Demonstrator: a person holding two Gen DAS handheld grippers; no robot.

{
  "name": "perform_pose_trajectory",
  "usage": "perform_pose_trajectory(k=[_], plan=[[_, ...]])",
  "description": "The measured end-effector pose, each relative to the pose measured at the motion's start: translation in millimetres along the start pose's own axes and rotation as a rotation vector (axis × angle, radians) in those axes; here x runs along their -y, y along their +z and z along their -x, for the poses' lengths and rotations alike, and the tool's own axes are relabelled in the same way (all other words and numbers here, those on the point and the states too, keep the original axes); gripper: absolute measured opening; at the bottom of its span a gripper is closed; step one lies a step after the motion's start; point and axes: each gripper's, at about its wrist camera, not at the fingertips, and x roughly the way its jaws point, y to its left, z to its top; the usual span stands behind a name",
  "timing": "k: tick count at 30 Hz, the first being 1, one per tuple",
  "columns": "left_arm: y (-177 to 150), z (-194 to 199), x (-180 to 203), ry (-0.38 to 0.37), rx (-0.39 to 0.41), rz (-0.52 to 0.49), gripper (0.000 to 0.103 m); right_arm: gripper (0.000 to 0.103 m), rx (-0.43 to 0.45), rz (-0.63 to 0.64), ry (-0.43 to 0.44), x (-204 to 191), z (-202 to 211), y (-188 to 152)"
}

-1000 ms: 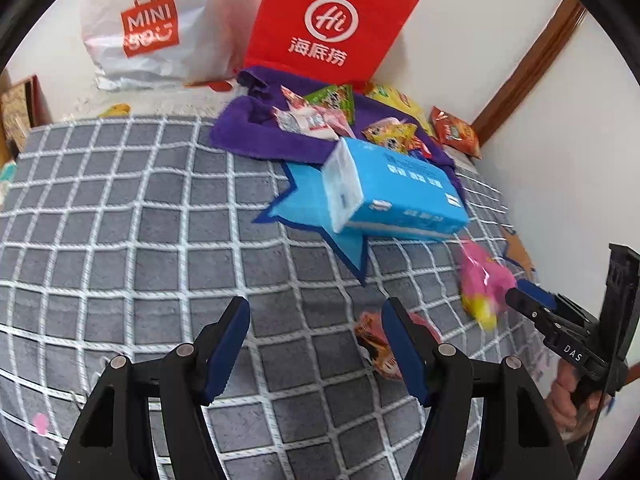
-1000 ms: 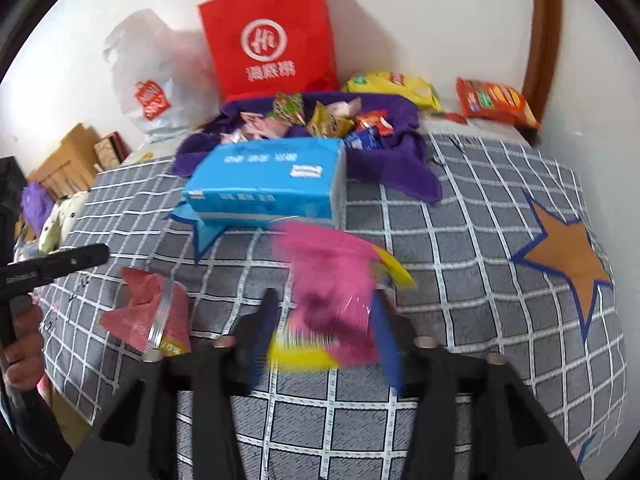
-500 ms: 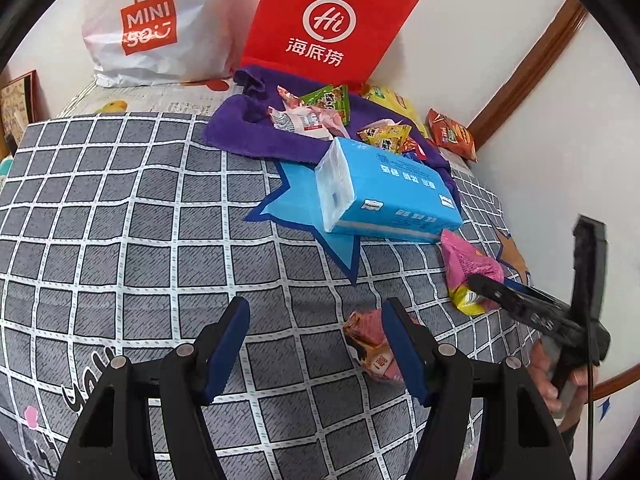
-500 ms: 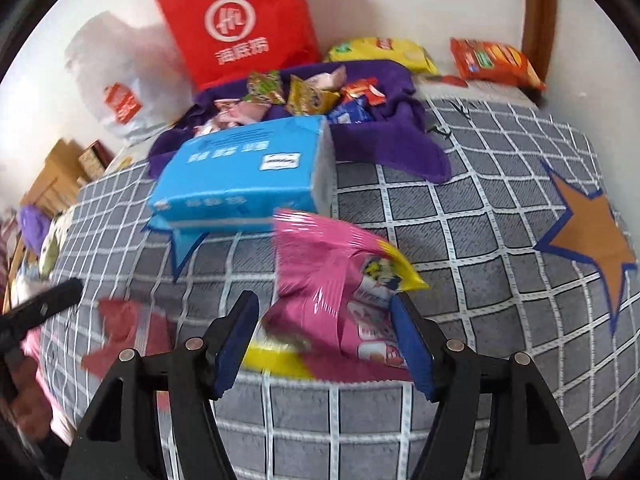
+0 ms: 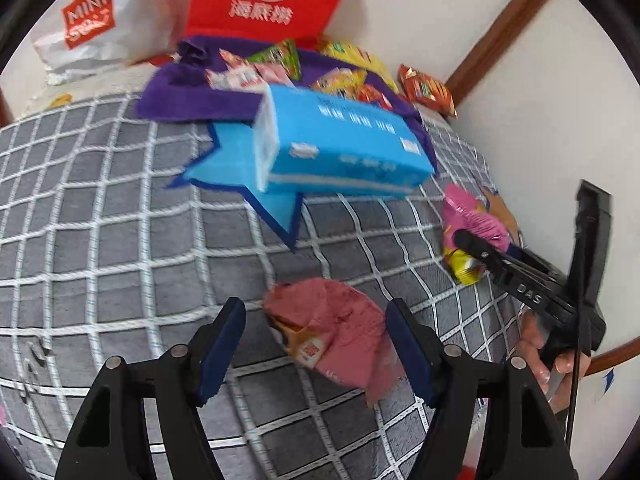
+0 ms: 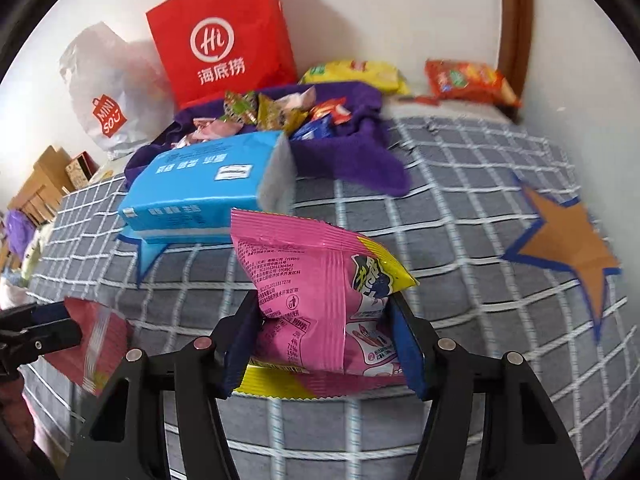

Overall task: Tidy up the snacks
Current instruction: 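Grasp the pink-and-yellow snack bag with the right gripper, then grasp the pink printed snack bag with the left gripper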

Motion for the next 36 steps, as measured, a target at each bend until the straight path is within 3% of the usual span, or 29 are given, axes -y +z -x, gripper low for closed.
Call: perform_pose_trajectory(k=[3,6,7,11,17,22,29,36], plan=[[-3.6,-15.4,9.3,0.01,-0.029,-0.009,0.071,0.062,0.025,0.019,0.006,5.6,2.0,-10.1],[-8.2,-27.1,18.8,0.093,-0.014,-0.046,0.068,0.062,0.06,0.013,0.022,8.3,6.2,-17.7],[-9.5,-27.3,22.2,0.108,0.0,-0.065,0.061,0.062,0.063,0.008,0.029,8.7,7.6,-19.1],[-7.5,-15.0,16.6,0.096,0.045,-0.038,0.054,0.062,0.073,0.023,0.036,6.6,12.9,-23.2],[5.6,7.3,-10.3,0.151,0.112,0.008,0.054,0.062,0.077,0.048,0.041,-3.9,8.8,-21.9],[4.4,2.2,-26.1,0.274,0.171,-0.006,0.056,0.062,0.095,0.034,0.049,-10.9,-1.7,-19.6],[-2.5,-13.9,-32.2,0.283,0.226,-0.036,0.057,0.063,0.096,-0.024,0.077,-2.8,-10.1,-13.7],[-4.2,-15.1,-46.2,0.204,0.244,0.035,0.056,0.063,0.09,-0.038,0.092,0.4,-13.5,-14.2]])
